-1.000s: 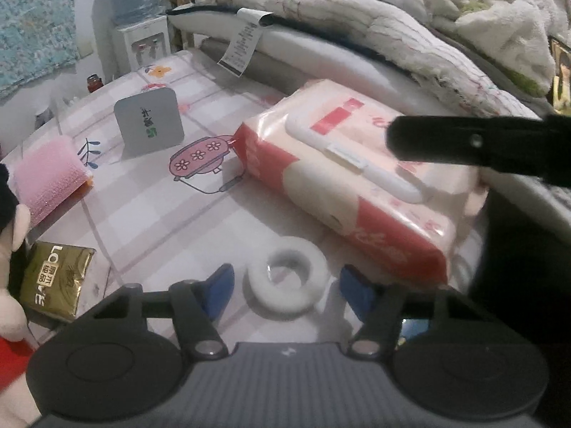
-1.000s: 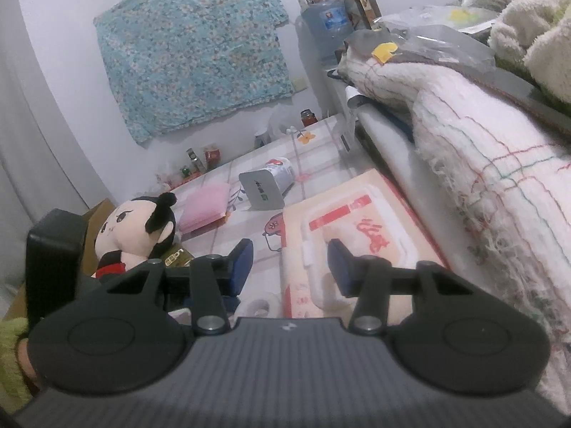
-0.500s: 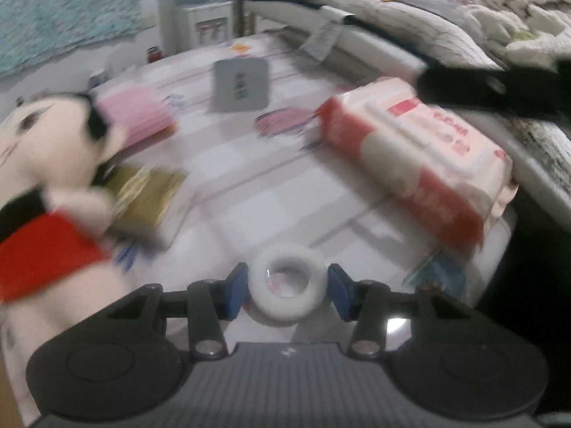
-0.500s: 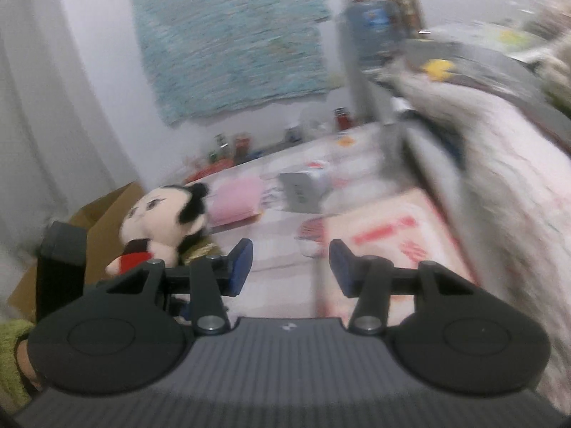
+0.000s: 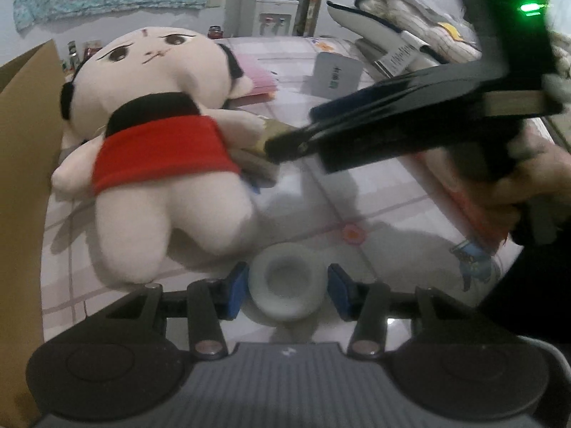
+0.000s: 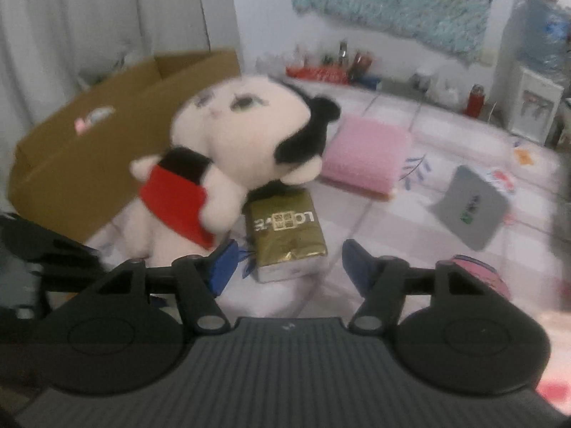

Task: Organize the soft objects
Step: 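Grasp the gold tissue pack with the right gripper while the left holds the tape, then carry the tape roll and tissue pack toward the cardboard box with both grippers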

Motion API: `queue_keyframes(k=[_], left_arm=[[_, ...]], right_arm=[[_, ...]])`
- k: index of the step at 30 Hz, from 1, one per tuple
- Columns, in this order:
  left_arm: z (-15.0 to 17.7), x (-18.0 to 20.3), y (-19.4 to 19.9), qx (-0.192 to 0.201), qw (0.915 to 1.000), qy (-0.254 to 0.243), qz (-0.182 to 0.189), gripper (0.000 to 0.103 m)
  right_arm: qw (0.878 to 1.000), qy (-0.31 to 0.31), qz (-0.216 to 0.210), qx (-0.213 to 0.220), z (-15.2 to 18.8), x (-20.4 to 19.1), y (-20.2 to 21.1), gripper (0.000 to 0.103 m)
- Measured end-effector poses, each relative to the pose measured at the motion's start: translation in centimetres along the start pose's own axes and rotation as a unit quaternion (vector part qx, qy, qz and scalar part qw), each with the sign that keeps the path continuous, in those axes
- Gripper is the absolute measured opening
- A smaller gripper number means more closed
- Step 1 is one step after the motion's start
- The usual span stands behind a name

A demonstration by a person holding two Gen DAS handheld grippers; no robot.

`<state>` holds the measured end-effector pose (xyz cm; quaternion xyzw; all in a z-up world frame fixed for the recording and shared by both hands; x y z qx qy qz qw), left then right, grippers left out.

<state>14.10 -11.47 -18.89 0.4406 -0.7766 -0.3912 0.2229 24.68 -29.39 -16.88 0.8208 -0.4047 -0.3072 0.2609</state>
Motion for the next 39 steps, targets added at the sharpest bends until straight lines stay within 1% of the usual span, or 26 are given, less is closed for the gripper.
queue_keyframes(k=[2,4,6,7,10,13,17,19,23,24,26,28,31,34,36,37,38,39], left_arm=[[0.1,-0.2,0.1,0.002,1.0000,0.004,0.002,0.049],[0.2,-0.4,0.2,0.004,0.9999,0.009,0.004,0.049],[0.3,-0.5,0.3,0.006,0.9999,0.012,0.005,0.049],[0.4,-0.6,0.3,0.007,0.9999,0.014,0.005,0.049],[0.6,-0.6,0.5,0.009,0.9999,0.014,0.003,0.049],[0.7,-0.5,0.7,0.012,0.9998,0.014,0.000,0.049],[0.9,-0.4,0.8,0.016,0.9998,0.007,-0.005,0.050],[1.0,-0.3,0.9,0.018,0.9998,0.007,-0.005,0.050],[1.1,-0.4,0.9,0.020,0.9997,0.009,-0.005,0.050],[1.1,-0.4,0.9,0.020,0.9997,0.008,-0.006,0.050],[1.1,-0.3,0.8,0.019,0.9998,0.007,-0.008,0.050],[1.0,-0.3,0.8,0.018,0.9998,0.008,-0.009,0.050],[0.9,-0.3,0.7,0.016,0.9998,0.010,-0.010,0.050],[0.9,-0.3,0.7,0.015,0.9998,0.011,-0.010,0.050],[0.9,-0.3,0.7,0.015,0.9998,0.012,-0.011,0.050],[0.9,-0.3,0.7,0.015,0.9997,0.013,-0.011,0.050],[0.9,-0.3,0.7,0.016,0.9997,0.014,-0.012,0.050],[0.9,-0.3,0.7,0.016,0.9997,0.016,-0.013,0.050]], right_arm=[[1.000,0.014,-0.002,-0.020,-0.1,-0.2,-1.9,0.064],[0.999,0.019,0.002,-0.032,0.1,0.0,-3.4,0.063],[0.999,0.011,-0.008,-0.045,0.1,0.1,-4.6,0.059],[0.999,0.004,-0.011,-0.049,0.1,0.1,-4.9,0.054],[0.999,-0.002,-0.004,-0.051,0.2,-0.3,-4.8,0.053],[0.998,-0.035,0.022,-0.055,1.4,0.1,-3.5,0.053],[0.992,-0.096,0.055,-0.063,4.0,0.7,-0.1,0.054],[0.988,-0.124,0.066,-0.068,5.8,0.7,1.8,0.054],[0.982,-0.156,0.077,-0.070,8.8,0.2,4.8,0.056],[0.982,-0.159,0.078,-0.069,9.3,-0.1,5.4,0.057],[0.982,-0.156,0.079,-0.068,10.3,-0.5,6.4,0.066],[0.983,-0.151,0.086,-0.062,10.5,-0.8,6.7,0.070],[0.985,-0.139,0.091,-0.047,10.0,-1.0,6.8,0.072],[0.987,-0.116,0.101,-0.041,9.3,-0.8,5.7,0.072],[0.987,-0.113,0.104,-0.046,9.2,-0.5,5.0,0.070],[0.987,-0.115,0.103,-0.051,9.3,-0.3,4.7,0.066],[0.987,-0.111,0.105,-0.045,9.3,-0.4,4.7,0.054],[0.988,-0.108,0.105,-0.044,9.2,-0.5,4.8,0.052]])
Point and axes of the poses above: each gripper's, at about its wrist camera, not at the fingertips, and y roughly against the way its jaws point, x to its right, z to its underside, the point moved 7 cm from there along -y, roughly the way its jaws point, and after that the axes turned 14 degrees about -y, right-handed, at the moved point
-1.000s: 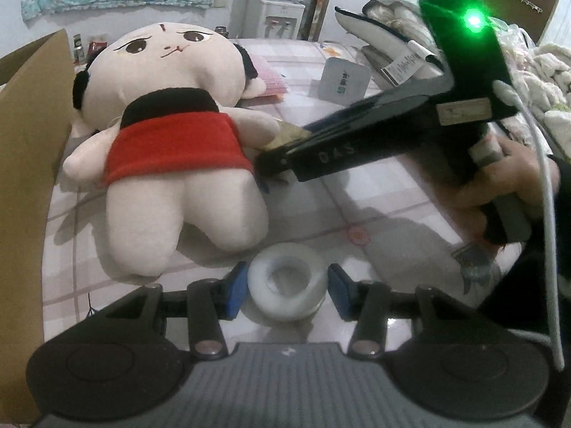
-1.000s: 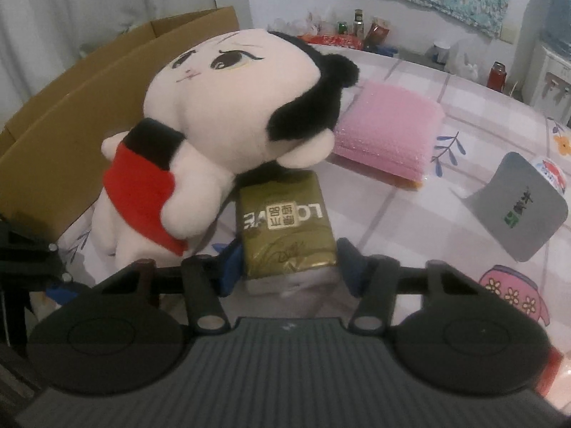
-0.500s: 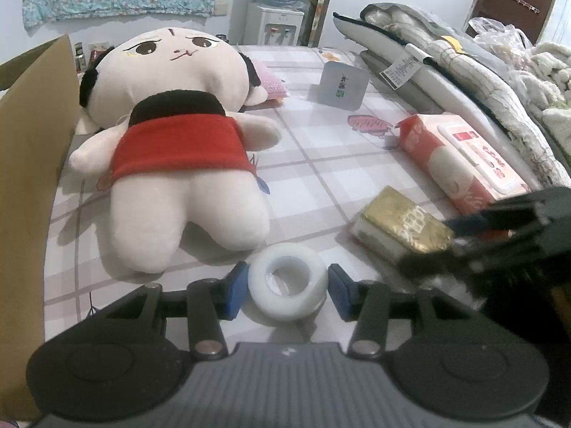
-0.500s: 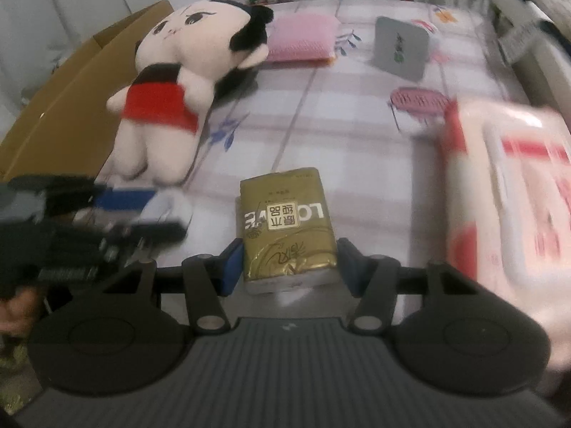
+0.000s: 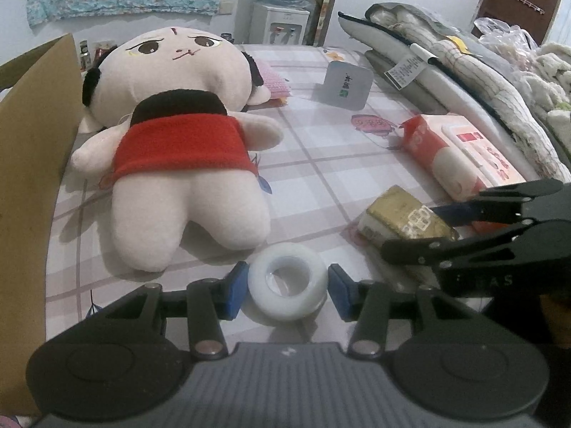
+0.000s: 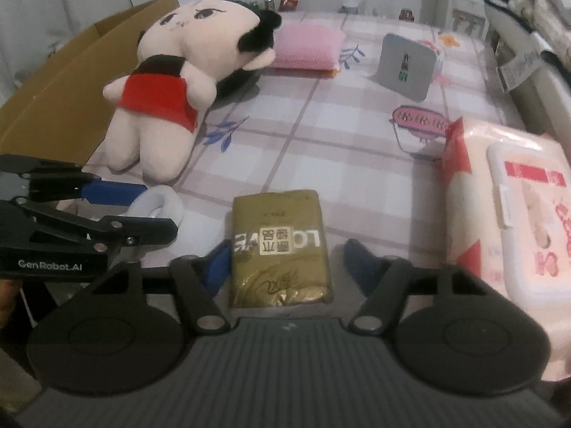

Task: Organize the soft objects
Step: 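Carry the tape roll and tissue pack toward the cardboard box with both grippers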

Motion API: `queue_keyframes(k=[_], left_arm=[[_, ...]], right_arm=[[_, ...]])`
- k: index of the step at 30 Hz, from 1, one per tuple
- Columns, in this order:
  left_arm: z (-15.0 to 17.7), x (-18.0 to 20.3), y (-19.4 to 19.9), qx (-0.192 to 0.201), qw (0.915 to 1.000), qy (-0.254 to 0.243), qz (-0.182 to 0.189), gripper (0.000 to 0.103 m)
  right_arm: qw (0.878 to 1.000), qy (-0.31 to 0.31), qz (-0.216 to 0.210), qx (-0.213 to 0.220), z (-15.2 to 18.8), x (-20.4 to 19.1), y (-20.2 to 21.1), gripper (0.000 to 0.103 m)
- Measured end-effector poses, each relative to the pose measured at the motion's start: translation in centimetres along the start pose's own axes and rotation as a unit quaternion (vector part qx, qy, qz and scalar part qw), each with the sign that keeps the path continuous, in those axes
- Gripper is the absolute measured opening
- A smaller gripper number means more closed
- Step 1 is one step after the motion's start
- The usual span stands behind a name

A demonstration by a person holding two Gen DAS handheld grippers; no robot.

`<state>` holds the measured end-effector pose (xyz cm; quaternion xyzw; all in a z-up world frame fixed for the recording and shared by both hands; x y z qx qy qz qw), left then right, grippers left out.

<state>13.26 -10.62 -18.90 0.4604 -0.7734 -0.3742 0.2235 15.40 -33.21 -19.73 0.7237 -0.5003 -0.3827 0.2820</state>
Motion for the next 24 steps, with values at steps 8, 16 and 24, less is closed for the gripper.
queue_keyframes(k=[8,16,24], left_arm=[[0.4,-0.2,1.1,0.006,0.9998,0.020,0.009,0.049],[0.6,0.6,5.0,0.034,0.9992,0.017,0.007,0.049],[0.3,0.7,10.9,0.087,0.9960,0.020,-0.008,0.049]], right_arm=[[0.997,-0.070,-0.018,0.023,0.6,0.4,2.1,0.052],[0.991,-0.116,-0.042,0.057,1.9,-0.3,6.0,0.052],[0.986,-0.119,-0.083,0.083,2.6,-3.0,10.0,0.052]])
Point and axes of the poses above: each gripper's, at about its wrist camera, not at the fingertips, and y roughly against the way its jaws point, x to its right, z to its underside, the point moved 7 cm from there along -y, roughly the way its jaws point, and after that the axes turned 14 degrees about -y, right-handed, at the moved point
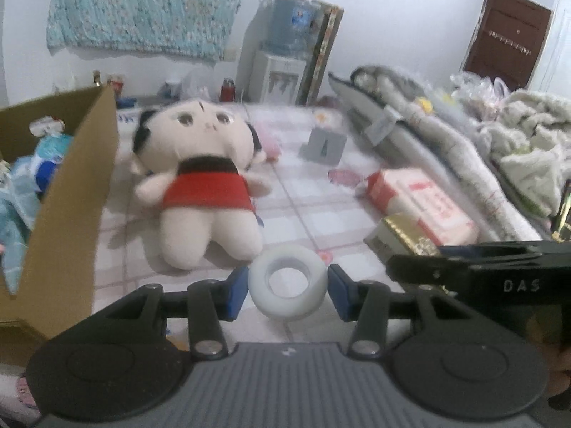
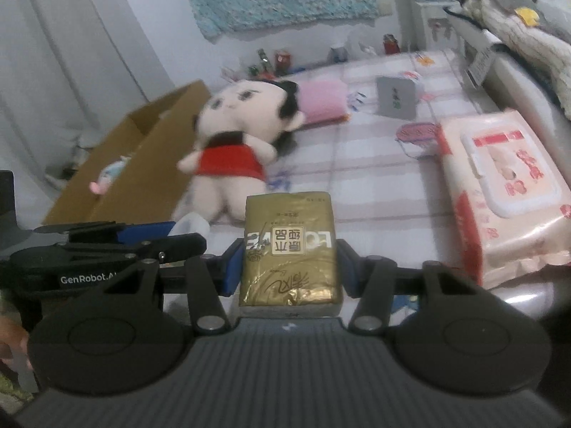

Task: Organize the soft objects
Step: 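Carry the tape roll and tissue pack toward the cardboard box with both grippers, then lower the tissue pack and tape roll into the box and open both grippers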

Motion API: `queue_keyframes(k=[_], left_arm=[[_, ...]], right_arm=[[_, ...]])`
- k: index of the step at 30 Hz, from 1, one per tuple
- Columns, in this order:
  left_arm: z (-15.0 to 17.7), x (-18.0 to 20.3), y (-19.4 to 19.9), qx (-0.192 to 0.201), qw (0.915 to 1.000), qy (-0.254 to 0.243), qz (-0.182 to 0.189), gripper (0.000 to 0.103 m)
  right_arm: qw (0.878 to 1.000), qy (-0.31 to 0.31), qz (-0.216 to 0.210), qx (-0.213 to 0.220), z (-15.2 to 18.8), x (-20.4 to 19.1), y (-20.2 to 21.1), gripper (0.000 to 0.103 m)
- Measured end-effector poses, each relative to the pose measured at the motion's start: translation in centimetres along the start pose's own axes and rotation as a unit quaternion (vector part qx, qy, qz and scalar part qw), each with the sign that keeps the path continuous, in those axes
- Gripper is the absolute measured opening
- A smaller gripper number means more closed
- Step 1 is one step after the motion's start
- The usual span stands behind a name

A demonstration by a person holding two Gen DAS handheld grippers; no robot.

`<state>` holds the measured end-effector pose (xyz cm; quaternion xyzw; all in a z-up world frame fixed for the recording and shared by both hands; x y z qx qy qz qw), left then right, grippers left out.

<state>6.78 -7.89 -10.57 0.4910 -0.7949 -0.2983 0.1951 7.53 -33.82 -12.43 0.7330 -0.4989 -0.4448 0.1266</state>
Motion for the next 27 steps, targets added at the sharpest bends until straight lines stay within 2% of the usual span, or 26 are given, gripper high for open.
queue_keyframes(k=[5,10,17,22,27], left_arm=[[-0.3,-1.5,3.7,0.029,0.9992,0.019,-0.021,0.049],[-0.3,-4.2,8.0,0.057,0.9953,0.042,-0.065,0.049],[0.0,-10.5,14.3,0.093,0.9794,0.079,-0.161,0.049],[0.7,-16.0,16.0,0.074,0.9682,0.102,-0.216,0.049],[1.9,-21.9,14.7,0.031,0.9611,0.115,-0.249,0.049]], right_arm=[[0.999,0.026,-0.033,0.016,-0.3,-3.6,1.6,0.052],[0.994,0.062,-0.083,0.024,-1.1,-8.4,2.6,0.052],[0.980,0.114,-0.164,-0.004,-2.1,-16.6,1.0,0.052],[0.966,0.148,-0.207,-0.036,-2.7,-23.3,-1.7,0.052],[0.957,0.152,-0.231,-0.089,-3.1,-29.2,-6.4,0.052]])
Point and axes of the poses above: each gripper's, at about its wrist camera, not at the fingertips, and y roughly against the way its jaws point, x to its right, z to its underside, the point moved 7 cm from there along -y, roughly the way its jaws point, and after that the axes turned 14 degrees about -y, right-handed, at the moved point
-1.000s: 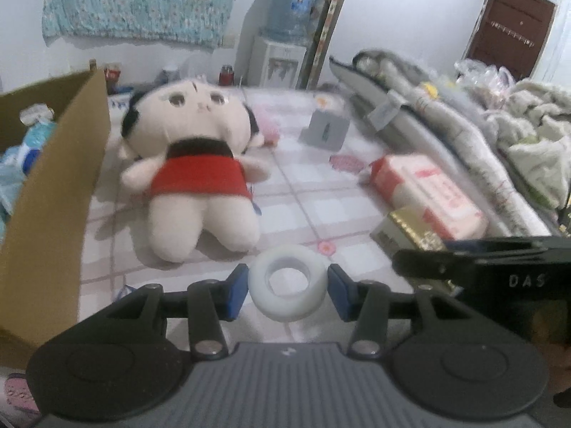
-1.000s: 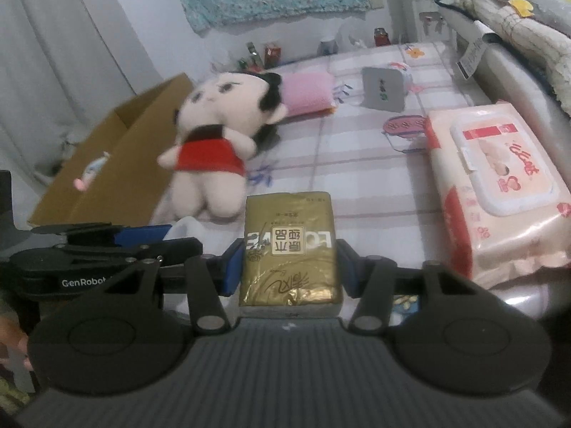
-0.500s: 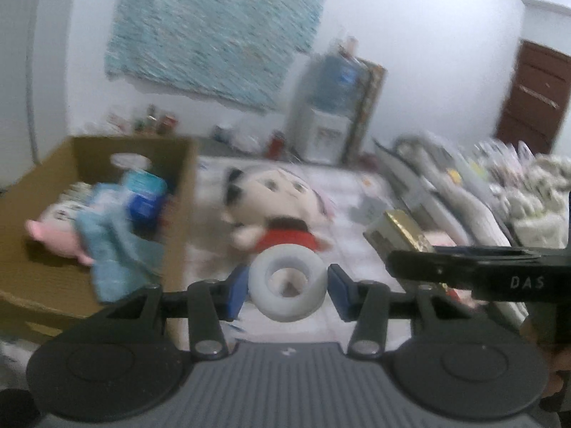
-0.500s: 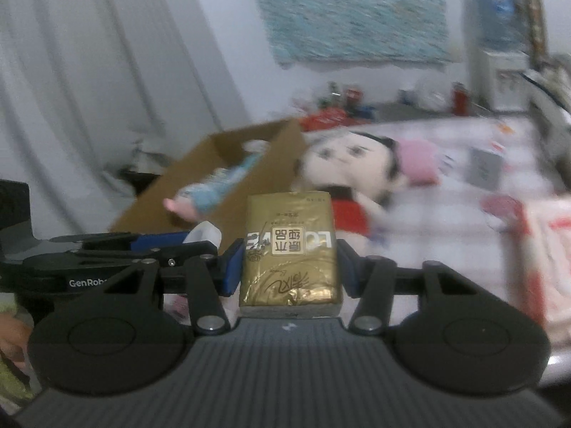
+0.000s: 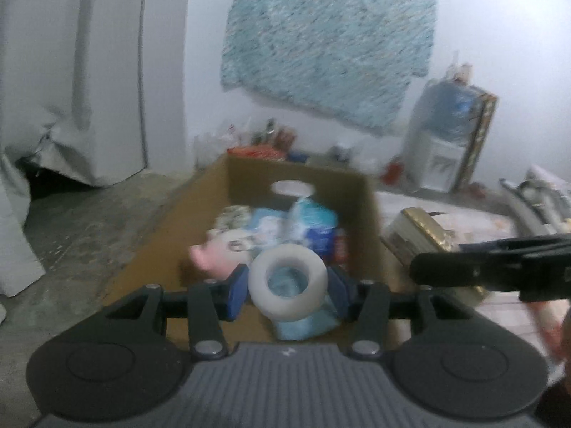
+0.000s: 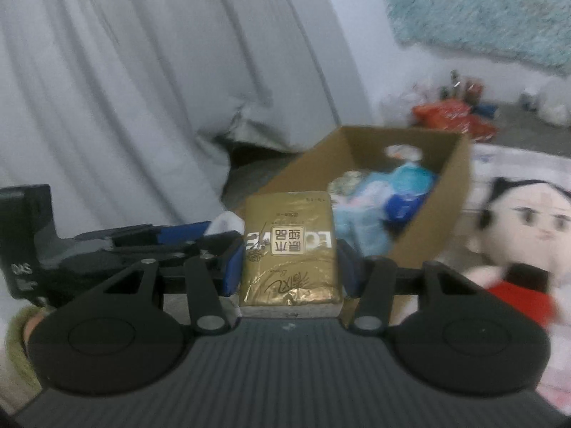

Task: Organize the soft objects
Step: 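Lower the tissue pack and tape roll into the box and open both grippers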

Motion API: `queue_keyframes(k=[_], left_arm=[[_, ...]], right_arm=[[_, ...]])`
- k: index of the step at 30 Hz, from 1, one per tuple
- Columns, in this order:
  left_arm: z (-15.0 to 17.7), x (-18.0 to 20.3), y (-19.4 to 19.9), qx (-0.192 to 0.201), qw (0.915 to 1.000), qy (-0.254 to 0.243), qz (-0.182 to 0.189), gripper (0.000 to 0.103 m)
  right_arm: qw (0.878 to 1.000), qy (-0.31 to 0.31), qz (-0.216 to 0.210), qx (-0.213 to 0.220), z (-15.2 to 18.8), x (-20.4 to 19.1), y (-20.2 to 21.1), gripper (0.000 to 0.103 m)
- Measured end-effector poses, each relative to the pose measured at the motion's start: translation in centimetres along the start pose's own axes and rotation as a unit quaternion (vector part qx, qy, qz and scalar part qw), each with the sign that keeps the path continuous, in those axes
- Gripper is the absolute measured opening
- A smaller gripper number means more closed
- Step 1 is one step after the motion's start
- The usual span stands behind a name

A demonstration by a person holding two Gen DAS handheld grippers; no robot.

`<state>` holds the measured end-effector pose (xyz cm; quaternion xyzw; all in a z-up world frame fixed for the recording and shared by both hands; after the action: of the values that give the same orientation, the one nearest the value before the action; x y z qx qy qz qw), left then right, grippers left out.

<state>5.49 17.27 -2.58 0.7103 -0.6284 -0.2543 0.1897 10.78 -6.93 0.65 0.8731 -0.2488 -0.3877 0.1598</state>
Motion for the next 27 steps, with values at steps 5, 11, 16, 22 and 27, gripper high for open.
queue_keyframes(k=[5,11,16,22,27], left_arm=[[1.1,-3.5,-5.1,-0.055,0.9983,-0.012,-0.017,0.049],[2.0,-5.7,-9.5,-0.109,0.9929,-0.043,-0.024,0.049],[2.8,-5.1,-11.6,-0.139,0.9835,-0.114,-0.018,0.050],[3.9,-5.0,-13.1,-0.178,0.9694,-0.169,-0.018,0.050],[4.2,-5.5,-13.9,-0.196,0.9647,-0.174,-0.023,0.055]], right_arm=[[0.998,-0.011,-0.001,-0.057,-1.6,-1.3,-7.8,0.052],[0.988,-0.065,0.028,-0.138,-2.4,0.1,-17.2,0.052],[0.972,-0.115,0.064,-0.195,-1.7,2.0,-21.6,0.052],[0.955,-0.155,0.086,-0.237,-0.1,3.4,-23.8,0.052],[0.945,-0.182,0.098,-0.254,0.9,4.1,-25.7,0.054]])
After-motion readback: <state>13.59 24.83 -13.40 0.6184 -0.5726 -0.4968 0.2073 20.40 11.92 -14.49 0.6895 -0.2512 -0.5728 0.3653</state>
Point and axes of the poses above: each gripper's, at about its wrist camera, not at the fingertips, and y roughly against the way its jaws point, x to its right, z to its underside, the point moved 7 cm from there along -y, roughly the way its jaws point, and after that the axes turned 14 degrees about -y, right-handed, at the moved point
